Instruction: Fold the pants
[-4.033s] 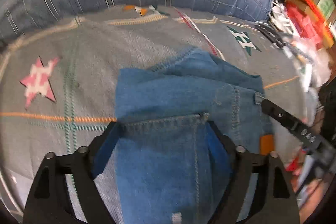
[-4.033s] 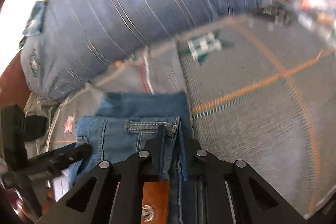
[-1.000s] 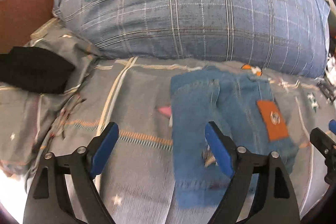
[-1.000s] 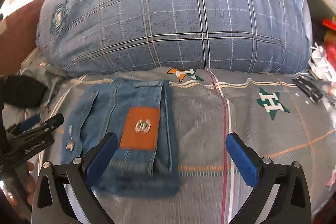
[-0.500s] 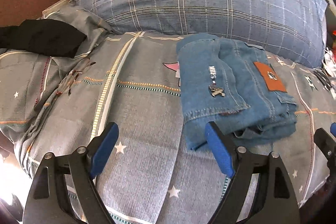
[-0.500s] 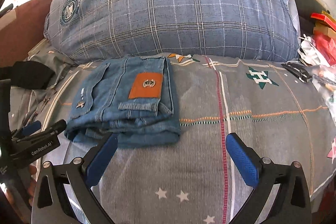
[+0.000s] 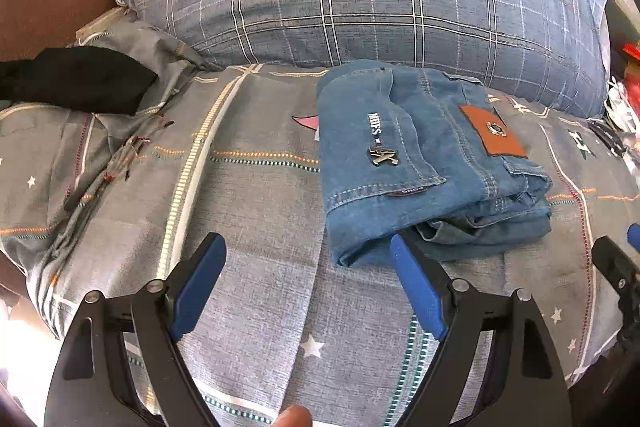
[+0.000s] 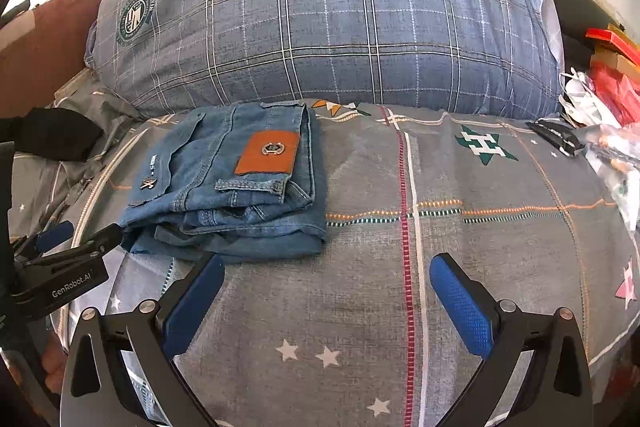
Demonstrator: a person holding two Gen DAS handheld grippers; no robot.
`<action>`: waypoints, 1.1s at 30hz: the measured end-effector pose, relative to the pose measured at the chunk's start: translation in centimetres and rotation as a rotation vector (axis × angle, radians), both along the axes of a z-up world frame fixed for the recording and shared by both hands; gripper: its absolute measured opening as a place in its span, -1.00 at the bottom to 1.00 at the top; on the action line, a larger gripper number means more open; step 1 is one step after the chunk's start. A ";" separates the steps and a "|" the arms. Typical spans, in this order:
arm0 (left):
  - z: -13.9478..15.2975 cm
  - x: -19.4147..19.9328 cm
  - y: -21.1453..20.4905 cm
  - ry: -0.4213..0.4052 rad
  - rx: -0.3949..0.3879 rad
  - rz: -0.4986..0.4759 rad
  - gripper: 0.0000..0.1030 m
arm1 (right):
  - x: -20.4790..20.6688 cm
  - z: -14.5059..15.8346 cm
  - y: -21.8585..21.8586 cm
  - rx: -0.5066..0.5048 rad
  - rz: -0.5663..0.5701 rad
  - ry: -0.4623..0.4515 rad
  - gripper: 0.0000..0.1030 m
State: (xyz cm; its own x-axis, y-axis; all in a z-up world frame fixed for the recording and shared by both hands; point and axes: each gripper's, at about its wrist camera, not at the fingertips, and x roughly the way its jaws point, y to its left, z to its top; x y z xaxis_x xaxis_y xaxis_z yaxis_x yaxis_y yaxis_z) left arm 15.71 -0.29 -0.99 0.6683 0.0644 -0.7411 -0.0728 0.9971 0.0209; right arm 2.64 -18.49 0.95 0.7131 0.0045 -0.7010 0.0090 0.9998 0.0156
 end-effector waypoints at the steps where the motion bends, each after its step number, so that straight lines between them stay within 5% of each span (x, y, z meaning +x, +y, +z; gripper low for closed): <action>1: 0.0 0.0 0.0 0.003 -0.008 -0.002 0.65 | 0.0 -0.1 -0.1 0.001 -0.004 0.002 0.99; 33: -0.3 -0.5 -1.0 -0.001 0.000 -0.041 0.65 | 0.6 -1.3 -1.1 0.023 -0.019 0.027 0.99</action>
